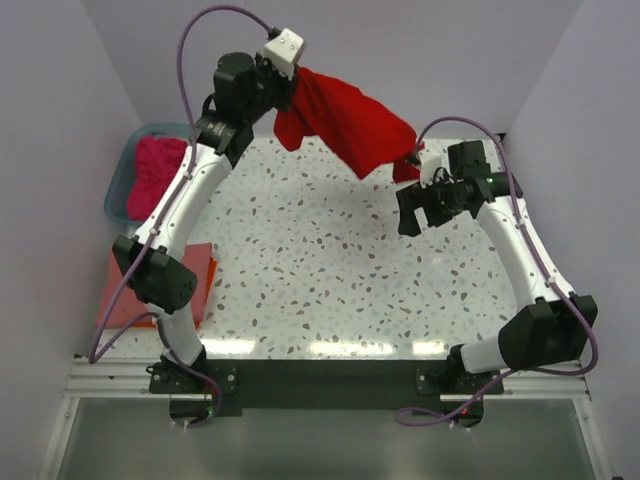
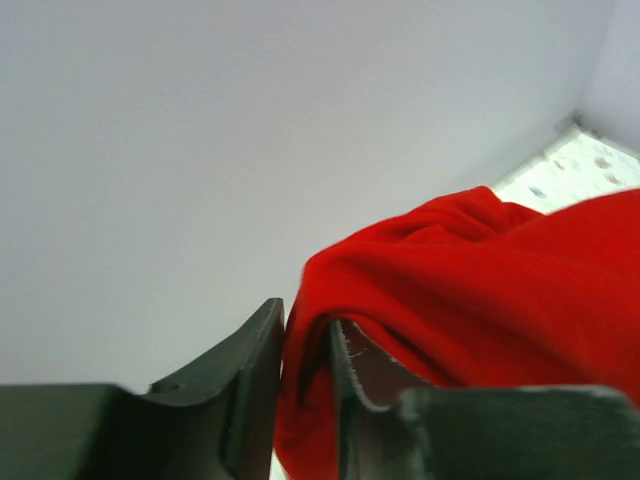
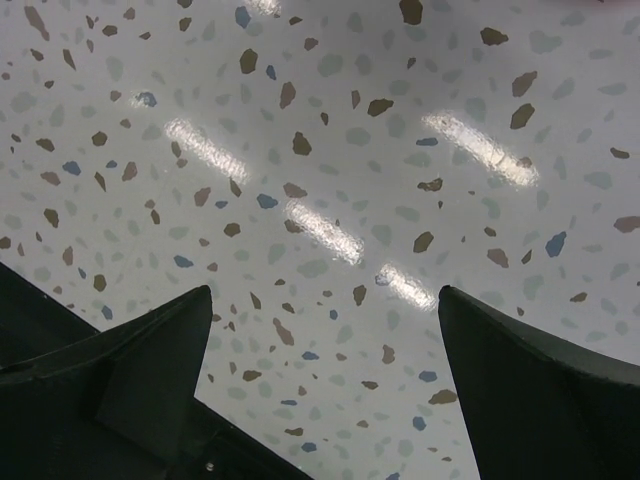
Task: Fold and stack the t-shirts
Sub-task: Move the tshirt to the center of the board, then flatten the tshirt out
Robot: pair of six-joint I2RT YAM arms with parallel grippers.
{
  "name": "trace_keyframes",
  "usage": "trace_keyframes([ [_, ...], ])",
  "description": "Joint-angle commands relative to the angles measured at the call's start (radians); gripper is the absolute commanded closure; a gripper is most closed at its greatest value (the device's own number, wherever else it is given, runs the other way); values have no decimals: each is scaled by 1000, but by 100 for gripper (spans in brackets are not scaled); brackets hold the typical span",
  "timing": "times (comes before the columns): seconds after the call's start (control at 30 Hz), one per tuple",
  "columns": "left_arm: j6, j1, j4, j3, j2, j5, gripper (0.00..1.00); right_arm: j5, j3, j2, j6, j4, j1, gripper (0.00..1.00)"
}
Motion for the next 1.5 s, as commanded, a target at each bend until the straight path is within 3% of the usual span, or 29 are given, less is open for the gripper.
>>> trace_keyframes([
  [0.0,-153,21,-15,-207,-65,102,65,0,23,-57,-24,14,-32,1],
  [0.03,-174,46,-38,-322,-70,132,18,-1,20,-64,-33,11,-43,1],
  [0.07,-181,61,-74,-364,-70,140,3,-1,17,-67,-42,6,-46,1],
  [0.1,-181,83,-160,-428,-55,160,0,-1,14,-67,-73,-12,-48,1],
  [0.17,-208,184,-196,-505,-57,284,0,-3,-6,-67,-108,-26,-49,1],
  [0.2,-240,271,-170,-596,-82,441,0,-3,-29,-67,-139,-40,-49,1],
  [0.23,-244,302,-158,-625,-93,500,0,9,-43,-64,-151,-41,-49,1],
  [0.47,21,284,-346,-715,-162,561,3,158,-138,19,-278,-2,-48,1],
  [0.67,265,126,-513,-824,-208,521,16,264,-138,130,-297,18,-55,1],
  [0.73,310,22,-509,-889,-231,486,19,289,-136,177,-289,29,-89,2],
  [0.83,338,-124,-469,-977,-268,475,25,275,-84,241,-271,11,-158,9],
  [0.87,345,-124,-455,-978,-272,475,26,267,-84,255,-271,11,-187,9],
  [1.0,361,-280,-348,-1073,-281,409,28,223,-24,330,-252,-40,-278,27],
  [1.07,356,-328,-273,-1094,-268,377,27,192,-7,378,-229,-58,-293,31],
  [1.37,341,-520,-125,-1097,-150,239,25,148,-47,452,-168,11,-296,35],
  [1.47,342,-538,-112,-1108,-111,190,28,149,-72,463,-159,41,-298,36],
])
